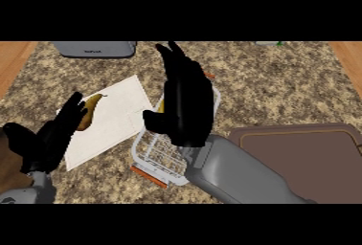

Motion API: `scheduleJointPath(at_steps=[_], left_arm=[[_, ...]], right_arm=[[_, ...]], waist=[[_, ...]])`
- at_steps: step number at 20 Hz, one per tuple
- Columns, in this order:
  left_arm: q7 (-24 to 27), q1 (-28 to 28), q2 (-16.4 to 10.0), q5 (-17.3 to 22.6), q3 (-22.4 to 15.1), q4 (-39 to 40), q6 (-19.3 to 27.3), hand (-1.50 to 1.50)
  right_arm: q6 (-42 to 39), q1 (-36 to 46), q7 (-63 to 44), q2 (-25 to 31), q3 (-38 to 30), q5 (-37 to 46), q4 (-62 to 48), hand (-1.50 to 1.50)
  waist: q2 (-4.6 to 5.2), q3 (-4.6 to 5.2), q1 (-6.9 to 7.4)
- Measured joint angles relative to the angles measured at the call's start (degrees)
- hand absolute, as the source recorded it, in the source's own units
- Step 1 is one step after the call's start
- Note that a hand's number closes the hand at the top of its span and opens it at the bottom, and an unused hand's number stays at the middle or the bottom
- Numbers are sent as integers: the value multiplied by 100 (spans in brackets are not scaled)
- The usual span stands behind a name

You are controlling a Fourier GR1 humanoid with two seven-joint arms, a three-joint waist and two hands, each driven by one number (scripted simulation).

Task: Pick the lemon from the tray and place it in the tiered basket

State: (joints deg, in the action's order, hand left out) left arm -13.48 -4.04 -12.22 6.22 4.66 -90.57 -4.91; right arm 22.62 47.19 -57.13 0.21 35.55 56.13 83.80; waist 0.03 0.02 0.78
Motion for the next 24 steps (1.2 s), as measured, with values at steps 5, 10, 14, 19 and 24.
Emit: scheduleJointPath(at_steps=[5, 10, 14, 19, 24], left_arm=[[15, -28, 66, -52, -36, 31, 35, 0], [152, 10, 60, -73, -3, 118, 0, 0], [113, 10, 101, -116, -20, 85, 55, 0], [107, 121, 55, -68, 58, 1, 7, 0], [81, 160, 75, -94, 68, -49, 22, 0]], right_arm=[[555, -43, 15, -2, -384, -363, 258, -150], [1248, -297, 188, -5, -768, -691, 689, -150], [1541, -571, 318, -2, -1247, -841, 1245, -150], [1587, -1241, 371, 357, -1833, -874, 2313, -150], [1451, -2075, 354, 863, -2503, -1211, 3464, -150]], waist=[[1, -2, -12], [0, -4, -34], [-10, -6, -83], [-26, -5, -137], [-25, -6, -155]])
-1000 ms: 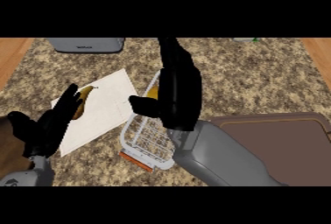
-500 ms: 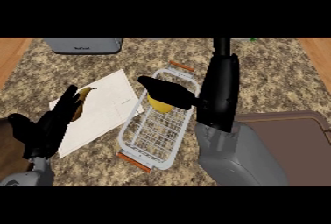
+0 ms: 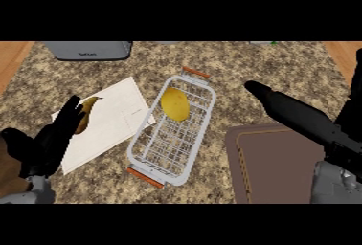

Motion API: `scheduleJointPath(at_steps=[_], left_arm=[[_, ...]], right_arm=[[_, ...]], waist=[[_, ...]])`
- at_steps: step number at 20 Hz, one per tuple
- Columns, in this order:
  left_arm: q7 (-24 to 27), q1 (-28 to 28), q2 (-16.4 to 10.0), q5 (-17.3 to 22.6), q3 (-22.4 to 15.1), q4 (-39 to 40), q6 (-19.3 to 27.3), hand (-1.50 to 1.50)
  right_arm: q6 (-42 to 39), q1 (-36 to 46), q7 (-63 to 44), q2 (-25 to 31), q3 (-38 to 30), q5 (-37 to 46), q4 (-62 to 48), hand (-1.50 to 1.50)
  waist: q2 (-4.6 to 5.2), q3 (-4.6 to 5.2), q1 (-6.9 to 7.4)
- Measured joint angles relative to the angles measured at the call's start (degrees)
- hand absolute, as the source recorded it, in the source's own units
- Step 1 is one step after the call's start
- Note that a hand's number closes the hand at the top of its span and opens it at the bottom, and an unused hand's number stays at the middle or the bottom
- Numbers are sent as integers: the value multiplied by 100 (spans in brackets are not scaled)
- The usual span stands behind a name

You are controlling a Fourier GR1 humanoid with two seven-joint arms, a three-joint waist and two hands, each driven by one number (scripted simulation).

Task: Pick the lemon from the tray and place it in the tiered basket

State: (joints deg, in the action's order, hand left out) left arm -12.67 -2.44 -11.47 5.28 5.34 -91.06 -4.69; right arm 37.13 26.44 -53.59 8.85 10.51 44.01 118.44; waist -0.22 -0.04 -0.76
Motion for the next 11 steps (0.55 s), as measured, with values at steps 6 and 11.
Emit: scheduleJointPath(at_steps=[6, 11], left_arm=[[-35, 25, -36, 78, 82, -38, -80, 0], [-35, -90, -23, 47, 125, 53, -53, 0]], right_arm=[[-445, -1064, 78, 865, -1192, -1290, 1398, -150], [-879, -1860, 679, 1366, -2481, -2793, 1708, -150]], waist=[[1, -2, -11], [5, -7, -27]])
